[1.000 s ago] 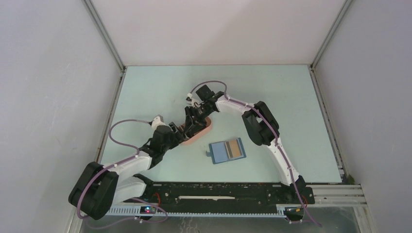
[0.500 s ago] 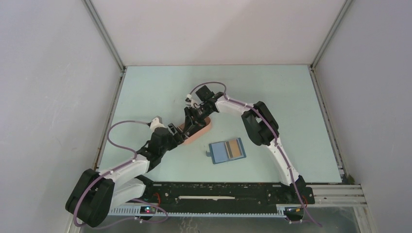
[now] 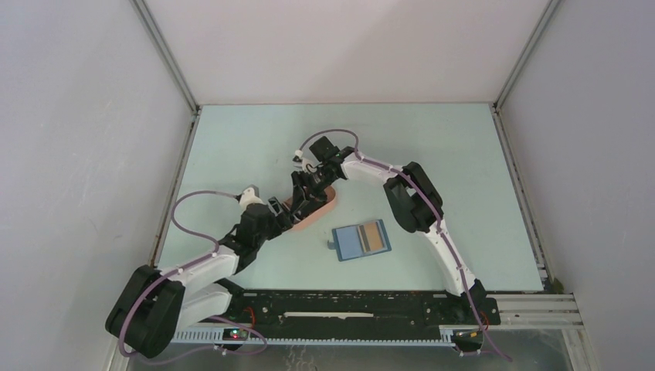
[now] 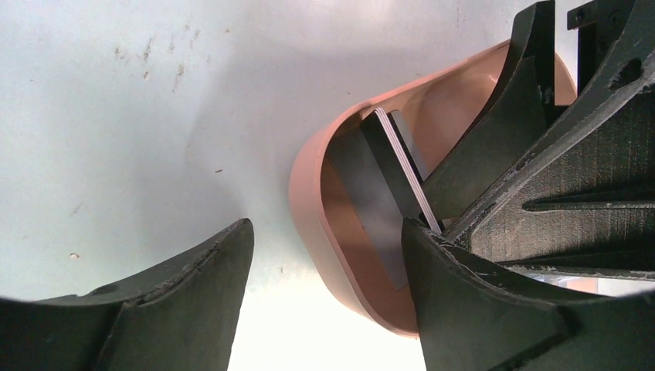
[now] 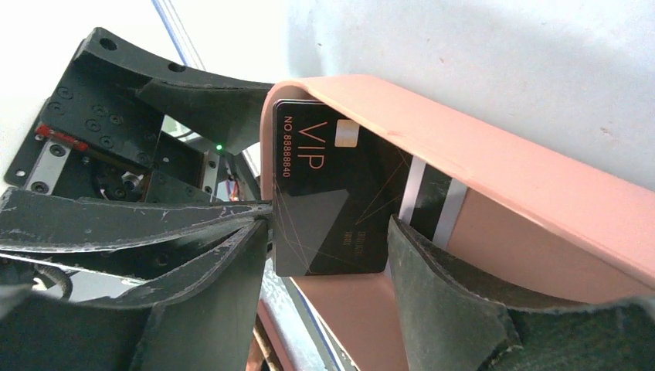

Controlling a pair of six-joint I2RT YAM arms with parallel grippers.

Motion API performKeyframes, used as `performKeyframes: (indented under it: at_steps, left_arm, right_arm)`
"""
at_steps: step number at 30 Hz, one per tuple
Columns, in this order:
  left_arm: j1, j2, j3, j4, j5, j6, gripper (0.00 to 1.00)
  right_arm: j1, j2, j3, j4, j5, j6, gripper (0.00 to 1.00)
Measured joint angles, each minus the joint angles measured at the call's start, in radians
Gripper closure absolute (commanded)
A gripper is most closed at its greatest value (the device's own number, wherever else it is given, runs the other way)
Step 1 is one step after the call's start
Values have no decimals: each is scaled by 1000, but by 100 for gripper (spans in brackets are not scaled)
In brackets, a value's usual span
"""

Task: Put the credit cards into the card holder
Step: Pick up the credit card from the storage box.

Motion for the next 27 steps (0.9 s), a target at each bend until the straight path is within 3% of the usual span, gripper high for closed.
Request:
performKeyframes:
  at_steps: [13,27]
  left_arm:
    - [0,32,-9,68,-6,40,21]
    - [3,137,-68,335,-19,45,20]
  right_arm:
    - [7,-25,1,-35,101,-66,26]
    - [-8,-25,-16,10,74,-12,26]
